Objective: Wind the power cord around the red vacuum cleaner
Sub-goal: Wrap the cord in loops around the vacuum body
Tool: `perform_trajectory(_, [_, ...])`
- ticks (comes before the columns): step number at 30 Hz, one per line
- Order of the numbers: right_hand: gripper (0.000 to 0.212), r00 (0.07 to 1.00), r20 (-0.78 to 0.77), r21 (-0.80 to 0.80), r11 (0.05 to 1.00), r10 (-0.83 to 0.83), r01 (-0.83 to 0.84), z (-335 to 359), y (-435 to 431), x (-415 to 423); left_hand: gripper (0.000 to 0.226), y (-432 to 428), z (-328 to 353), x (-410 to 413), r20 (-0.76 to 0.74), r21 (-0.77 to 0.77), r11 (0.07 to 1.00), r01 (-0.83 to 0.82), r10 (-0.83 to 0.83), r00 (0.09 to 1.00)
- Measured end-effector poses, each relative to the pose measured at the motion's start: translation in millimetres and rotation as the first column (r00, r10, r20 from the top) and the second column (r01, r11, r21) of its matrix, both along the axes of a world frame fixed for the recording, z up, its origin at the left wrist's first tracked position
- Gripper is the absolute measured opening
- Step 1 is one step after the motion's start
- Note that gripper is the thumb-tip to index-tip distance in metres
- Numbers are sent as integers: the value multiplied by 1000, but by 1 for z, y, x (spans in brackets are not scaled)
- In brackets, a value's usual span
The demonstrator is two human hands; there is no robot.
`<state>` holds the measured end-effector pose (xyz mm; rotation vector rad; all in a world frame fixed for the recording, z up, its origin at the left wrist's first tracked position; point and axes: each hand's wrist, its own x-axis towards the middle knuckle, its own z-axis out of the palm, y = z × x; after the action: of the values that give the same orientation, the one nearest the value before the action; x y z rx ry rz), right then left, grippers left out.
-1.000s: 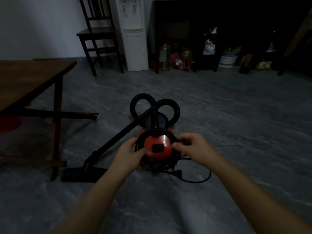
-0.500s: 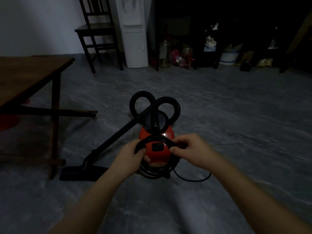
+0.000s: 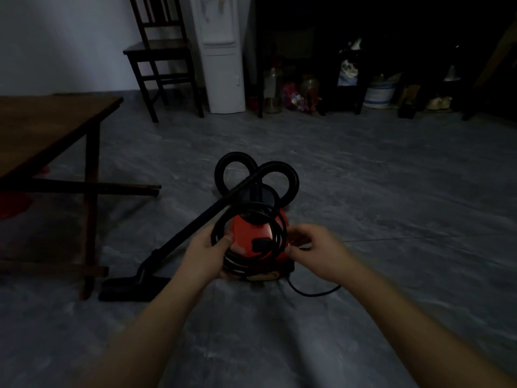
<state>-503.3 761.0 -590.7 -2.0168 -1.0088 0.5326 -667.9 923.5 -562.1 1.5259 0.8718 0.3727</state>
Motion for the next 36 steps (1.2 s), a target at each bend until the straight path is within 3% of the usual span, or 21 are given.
perform_trajectory(9, [28,1000,7,-73,997,20,-20,-9,-1,3,10,3,0,-2,24,-96,994,-43,45,999])
perform_trajectory(14, [11,999,-47,-24,1000,19,-20,-8,2,-1,10,0,-2,2,21,-98,995,-18,20,1000])
perform_trajectory(16, [14,998,-67,15,1000,20,-19,-7,3,-3,9,-1,-4,3,21,-107,994,-20,22,1000])
perform_trajectory(22, [30,961,-277,110,993,-13,46,0,5,-5,9,-1,-7,4,22,-148,984,-97,101,995])
perform_trajectory(26, [27,913,-407,163,982,-18,92,8,7,-9,12,-2,-12,3,19,-16,998,-60,61,998])
perform_trajectory(29, [14,936,-353,190,980,18,53,4,6,-13,15,-9,-12,3,26,54,999,3,-5,1000])
perform_trajectory(36, [15,970,-239,161,984,-42,82,8,4,-12,15,-15,-3,1,-18,10,996,92,-91,996])
